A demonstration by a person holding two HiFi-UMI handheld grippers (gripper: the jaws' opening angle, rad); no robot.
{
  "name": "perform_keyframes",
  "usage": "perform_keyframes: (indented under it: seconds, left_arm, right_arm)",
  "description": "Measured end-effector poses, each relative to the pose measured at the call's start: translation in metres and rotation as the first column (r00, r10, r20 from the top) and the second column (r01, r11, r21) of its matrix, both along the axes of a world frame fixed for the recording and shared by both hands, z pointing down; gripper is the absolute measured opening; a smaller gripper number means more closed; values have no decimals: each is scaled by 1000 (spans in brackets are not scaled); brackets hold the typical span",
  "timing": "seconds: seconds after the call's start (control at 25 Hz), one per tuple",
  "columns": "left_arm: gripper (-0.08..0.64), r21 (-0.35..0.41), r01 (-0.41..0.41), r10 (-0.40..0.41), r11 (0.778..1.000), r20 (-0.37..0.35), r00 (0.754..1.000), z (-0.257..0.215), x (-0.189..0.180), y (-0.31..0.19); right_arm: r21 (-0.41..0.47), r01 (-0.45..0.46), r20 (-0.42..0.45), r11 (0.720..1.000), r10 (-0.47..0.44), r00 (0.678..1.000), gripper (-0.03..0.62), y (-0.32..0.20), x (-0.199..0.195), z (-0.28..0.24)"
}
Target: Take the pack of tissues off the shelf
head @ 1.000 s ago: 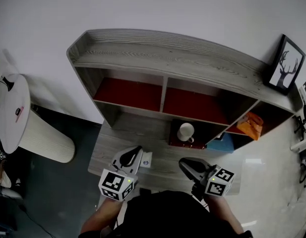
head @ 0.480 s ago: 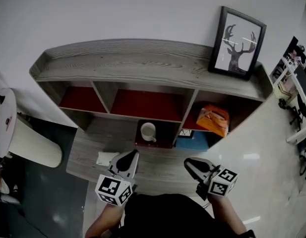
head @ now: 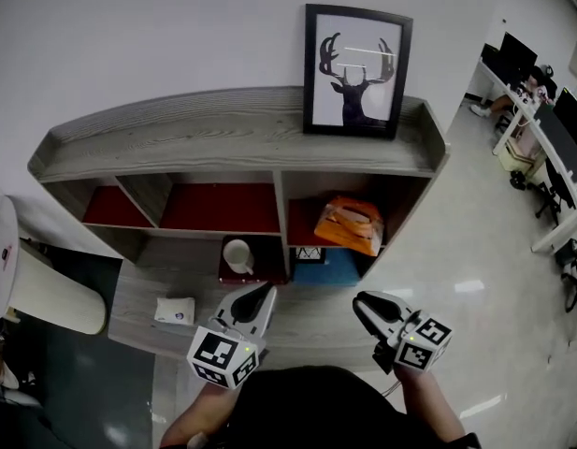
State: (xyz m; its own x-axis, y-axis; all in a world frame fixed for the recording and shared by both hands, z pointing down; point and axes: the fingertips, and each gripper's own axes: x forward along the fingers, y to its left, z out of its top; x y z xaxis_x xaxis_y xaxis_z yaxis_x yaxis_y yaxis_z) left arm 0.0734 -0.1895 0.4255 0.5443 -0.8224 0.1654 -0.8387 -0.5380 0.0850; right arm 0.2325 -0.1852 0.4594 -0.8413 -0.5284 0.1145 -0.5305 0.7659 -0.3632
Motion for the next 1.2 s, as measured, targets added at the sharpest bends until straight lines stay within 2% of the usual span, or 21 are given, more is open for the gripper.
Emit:
perform_keyframes:
  seconds: [0.12,0.2,0.32,0.4,0.44,0.52,0.76,0.92,1.2]
  left_arm:
    - [15,10,-24,24,1000,3,1000,-4,13,-6]
    - [15,13,-37,37,999,-3,999,-6,22,-8]
    - [15,22,-58,58,998,-5,998,-8,33,-7]
    - [15,20,-68,68,997,-4,998,-8,37,-5]
    - [15,16,-71,71,997,-4,997,-7,38,-4]
    - [15,7,-76,76,997,-4,997,-4,39,-1]
    - [15,-11,-79,79,997,4,997,0,36,5]
    - [15,-10,-87,87,996,16,996,-3,35,6]
    - [15,-16,-108,108,994,21,994,-7,37,6]
  right_arm:
    - [30,-65,-41,997,66,997,34,-7,16,1]
    - [37,-104,-60,994,107,992,119,-12,27,4]
    - [55,-146,-103,988,152,983,171,-22,41,5]
    - [105,-178,-141,979,191,971,232,-30,49,2]
    - [134,-190,-154,973,210,966,242,-33,53,-1]
    - [172,-198,-168,965,227,959,253,-39,56,-6]
    - [203,-191,-192,960,230,954,268,-57,50,-13]
    - [197,-189,-221,962,231,947,270,-67,43,-11]
    - [174,-250,-256,953,289,923,270,-93,46,9]
